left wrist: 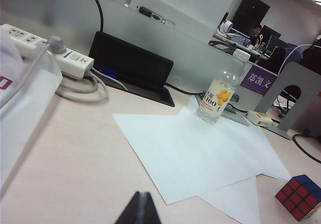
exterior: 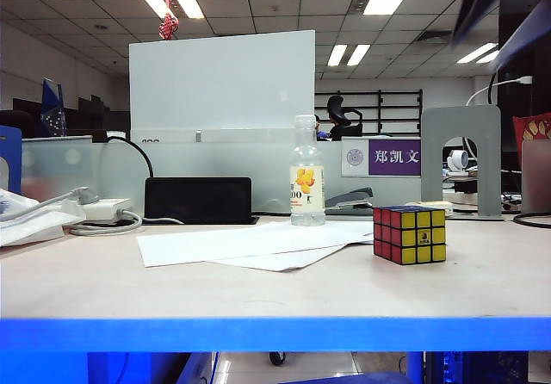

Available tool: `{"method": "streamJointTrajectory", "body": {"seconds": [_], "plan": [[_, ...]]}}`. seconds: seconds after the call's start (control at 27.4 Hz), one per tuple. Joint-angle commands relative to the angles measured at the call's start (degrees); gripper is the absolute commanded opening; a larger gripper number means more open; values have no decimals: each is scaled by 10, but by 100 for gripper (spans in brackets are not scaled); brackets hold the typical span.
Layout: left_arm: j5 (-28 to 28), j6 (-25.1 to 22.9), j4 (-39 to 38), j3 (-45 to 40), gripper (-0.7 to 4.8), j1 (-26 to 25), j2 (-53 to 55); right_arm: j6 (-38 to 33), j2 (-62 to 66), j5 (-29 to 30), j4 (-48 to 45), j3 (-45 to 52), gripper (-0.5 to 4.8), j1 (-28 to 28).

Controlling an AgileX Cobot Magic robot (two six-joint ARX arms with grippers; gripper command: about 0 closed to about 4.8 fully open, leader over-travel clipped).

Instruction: Rotate the Rubik's Cube so that the bottom side is facing up.

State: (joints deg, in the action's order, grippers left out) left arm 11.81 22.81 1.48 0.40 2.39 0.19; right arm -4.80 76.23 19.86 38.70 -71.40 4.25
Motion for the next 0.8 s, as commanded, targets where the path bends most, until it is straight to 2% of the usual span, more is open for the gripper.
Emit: {"method": "streamJointTrajectory", "body": {"seconds": [0.04, 0.22, 0.37, 0.44, 0.47, 0.51, 0.58, 0.69, 0.73, 0.77, 0.8], "plan": [[2, 1, 1, 1, -1, 0, -1, 5, 83, 32, 66, -28, 339, 5], [-2, 1, -37, 1, -1, 0, -1, 23, 144, 35, 60, -32, 370, 56], [14, -1, -40, 1, 5, 0, 0, 53, 149, -37, 28, -32, 371, 109], [68, -8, -39, 1, 64, 0, 3, 62, 155, -64, 29, -32, 380, 117], [141, -7, -39, 1, 85, 2, 11, 66, 168, -64, 35, -32, 383, 119], [170, 1, -38, 1, 85, 6, 14, 66, 177, -65, 40, -32, 383, 119], [186, 19, -26, 1, 86, 21, 15, 67, 190, -75, 46, -32, 384, 119], [204, 43, 32, 1, 91, 78, 15, 85, 208, -82, 51, -31, 392, 119], [202, 42, 47, 1, 92, 115, 16, 85, 210, -82, 48, -31, 392, 119], [190, 42, 50, 1, 93, 140, 17, 84, 211, -82, 46, -31, 392, 119], [164, 30, 50, 1, 94, 188, 24, 85, 211, -84, 43, -32, 392, 119]]}}
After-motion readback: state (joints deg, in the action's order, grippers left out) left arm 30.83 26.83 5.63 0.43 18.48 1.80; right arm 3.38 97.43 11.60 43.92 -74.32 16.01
